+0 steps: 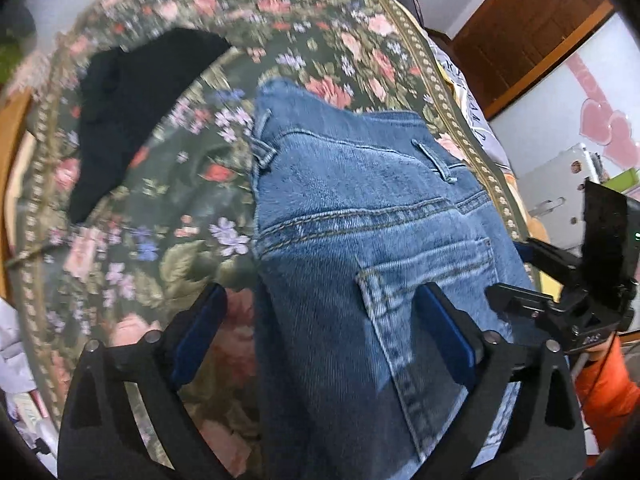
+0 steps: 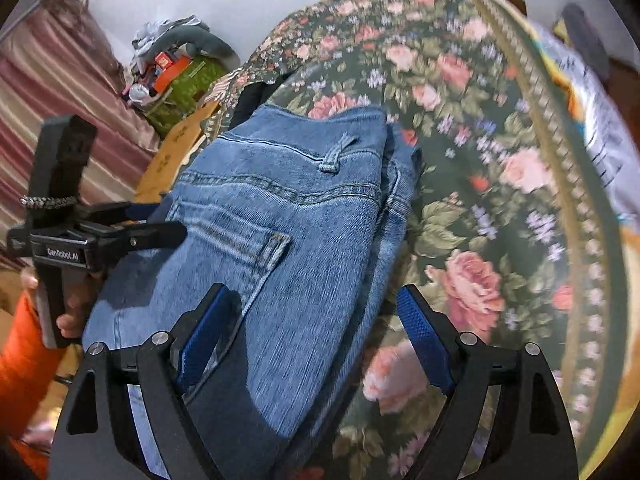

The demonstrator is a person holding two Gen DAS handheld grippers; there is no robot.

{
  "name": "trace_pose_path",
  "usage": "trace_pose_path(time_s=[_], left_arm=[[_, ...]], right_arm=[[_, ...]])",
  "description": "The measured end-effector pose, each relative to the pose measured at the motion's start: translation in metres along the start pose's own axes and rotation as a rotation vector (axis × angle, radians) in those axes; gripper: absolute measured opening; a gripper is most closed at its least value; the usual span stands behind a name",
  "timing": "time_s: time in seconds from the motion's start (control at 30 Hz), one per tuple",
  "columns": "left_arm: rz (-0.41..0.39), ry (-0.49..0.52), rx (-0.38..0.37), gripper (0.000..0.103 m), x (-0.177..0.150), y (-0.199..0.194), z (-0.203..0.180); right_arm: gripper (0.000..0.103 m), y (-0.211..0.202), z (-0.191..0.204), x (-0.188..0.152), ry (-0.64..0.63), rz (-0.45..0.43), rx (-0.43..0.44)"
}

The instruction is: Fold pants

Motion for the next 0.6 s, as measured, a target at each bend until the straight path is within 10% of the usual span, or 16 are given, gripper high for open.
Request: trace_pose_path(time_s=[0.2, 0.6], left_arm=[[0.024, 0.019, -0.064, 0.099, 0.007, 0.009, -0.008], [-0.134, 0.142, 0.003, 0.040, 0.007, -0.033, -0.028]], right_arm=[[0.082, 0.009, -0.004, 0.009, 0.033, 0.017, 0.068], [0.028, -0.010, 0.022, 0.023, -0.076, -0.056, 0.012]])
Point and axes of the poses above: each gripper's, at about its wrist camera, not at the fingertips, and y roughly the way its jaws point, z to its left, x to its top, the point moved 3 cm from there along y, roughly the way its jaws point, and after that the axes turned 6 degrees about x, right-handed, at the moved point
